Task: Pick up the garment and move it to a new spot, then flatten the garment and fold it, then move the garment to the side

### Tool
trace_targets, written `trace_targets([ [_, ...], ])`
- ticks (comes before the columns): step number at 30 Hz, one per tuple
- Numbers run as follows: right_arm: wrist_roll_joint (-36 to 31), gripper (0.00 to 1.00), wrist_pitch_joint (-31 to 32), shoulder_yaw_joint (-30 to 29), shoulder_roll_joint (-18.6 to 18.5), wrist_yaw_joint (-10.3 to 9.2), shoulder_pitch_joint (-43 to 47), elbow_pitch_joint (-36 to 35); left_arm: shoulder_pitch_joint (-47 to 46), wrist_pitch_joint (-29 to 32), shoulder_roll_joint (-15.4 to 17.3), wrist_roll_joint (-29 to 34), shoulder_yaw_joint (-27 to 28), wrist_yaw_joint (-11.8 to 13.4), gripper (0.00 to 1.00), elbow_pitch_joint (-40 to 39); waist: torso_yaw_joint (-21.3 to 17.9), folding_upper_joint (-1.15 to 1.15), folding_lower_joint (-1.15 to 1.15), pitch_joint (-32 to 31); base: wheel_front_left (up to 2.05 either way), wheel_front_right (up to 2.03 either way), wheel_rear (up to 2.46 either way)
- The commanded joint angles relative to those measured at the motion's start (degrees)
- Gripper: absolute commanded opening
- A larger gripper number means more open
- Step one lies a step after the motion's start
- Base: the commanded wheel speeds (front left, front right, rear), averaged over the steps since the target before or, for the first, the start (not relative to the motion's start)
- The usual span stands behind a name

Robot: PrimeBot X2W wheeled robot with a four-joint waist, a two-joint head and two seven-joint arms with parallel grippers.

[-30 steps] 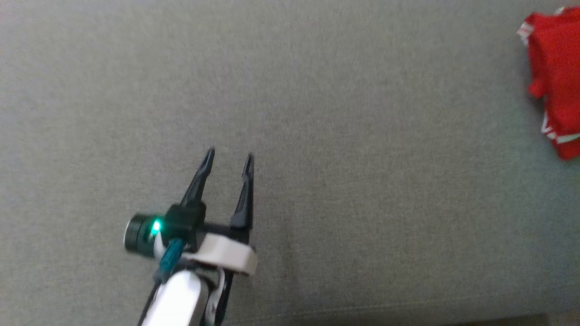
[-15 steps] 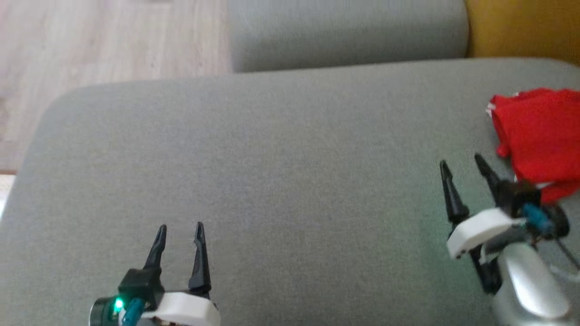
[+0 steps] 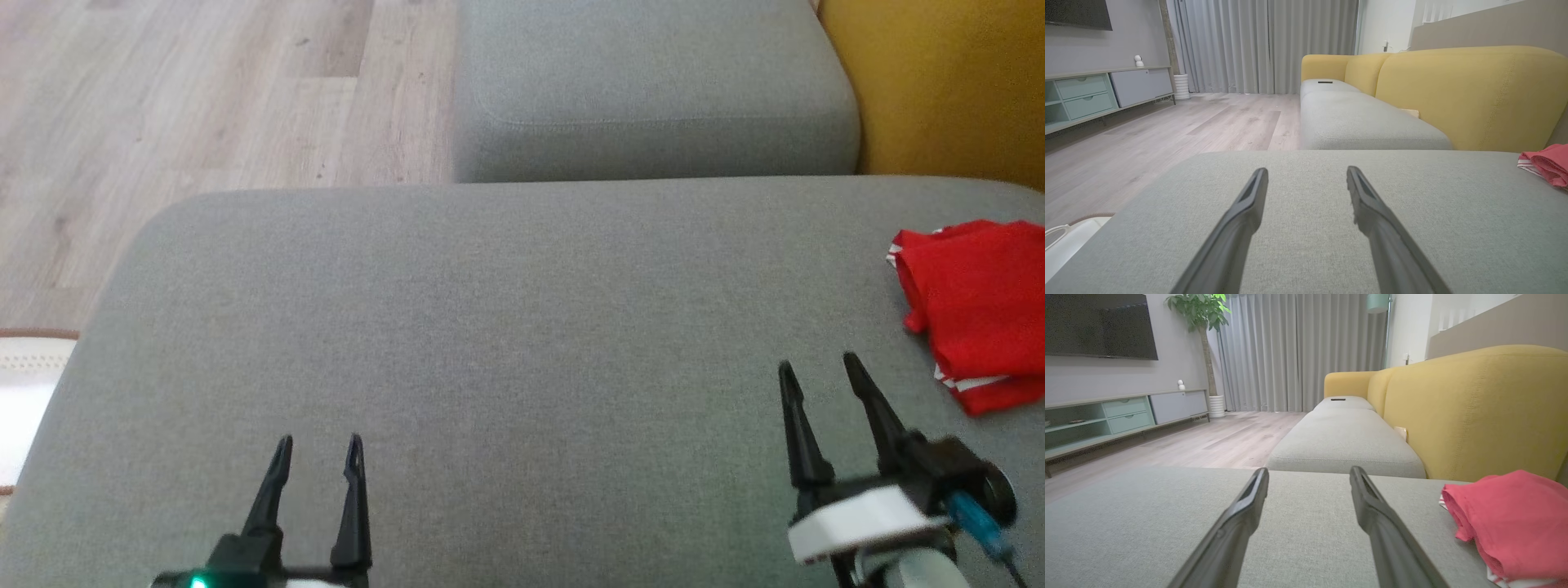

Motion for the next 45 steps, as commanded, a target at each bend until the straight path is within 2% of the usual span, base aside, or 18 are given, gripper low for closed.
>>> trace_targets([
  [1,0.1,1.00,-0.6,0.9,0.2,0.37,-0.6,-3.4,-1.4,-0.5,-0.3,0.1,1.9,-0.4,1.00,-2.2,0.1,0.00,0.01,-0.5,0.00,0.00,0.00],
  [5,0.3,1.00,-0.6,-1.1,0.7,0.37,4.0,-7.0,-0.4,-0.5,-0.3,0.2,1.9,-1.4,1.00,-2.3,0.1,0.00,0.01,-1.3,0.00,0.00,0.00],
  [11,1.3,1.00,-0.6,-1.1,1.1,0.37,8.4,-7.9,0.2,-0.5,-0.4,1.4,2.2,-1.9,1.00,-1.8,-0.5,0.00,0.01,-2.0,0.00,0.00,0.00],
  [28,2.2,1.00,-0.6,-0.5,1.2,0.37,8.5,-7.0,-0.1,-0.5,-0.4,1.6,2.5,-2.8,1.00,-0.6,-1.3,0.00,0.01,-2.7,0.00,0.00,0.00],
  [29,2.0,0.00,0.0,-1.8,1.5,0.00,11.1,-5.3,2.3,0.0,0.0,1.2,0.6,-2.5,0.00,1.2,-1.3,0.00,0.01,-2.7,0.00,0.00,0.00],
  [33,2.3,0.00,0.1,-1.7,1.6,-0.05,11.9,-2.3,3.0,0.3,0.0,0.8,0.5,-2.5,0.00,4.3,-1.4,0.00,0.01,-2.7,0.00,0.00,0.00],
  [45,11.0,0.00,1.7,-2.1,1.1,-0.01,10.2,-2.1,0.9,1.7,0.5,-8.4,1.7,-3.6,0.00,5.2,-1.6,0.00,0.01,-1.9,0.00,0.00,0.00],
])
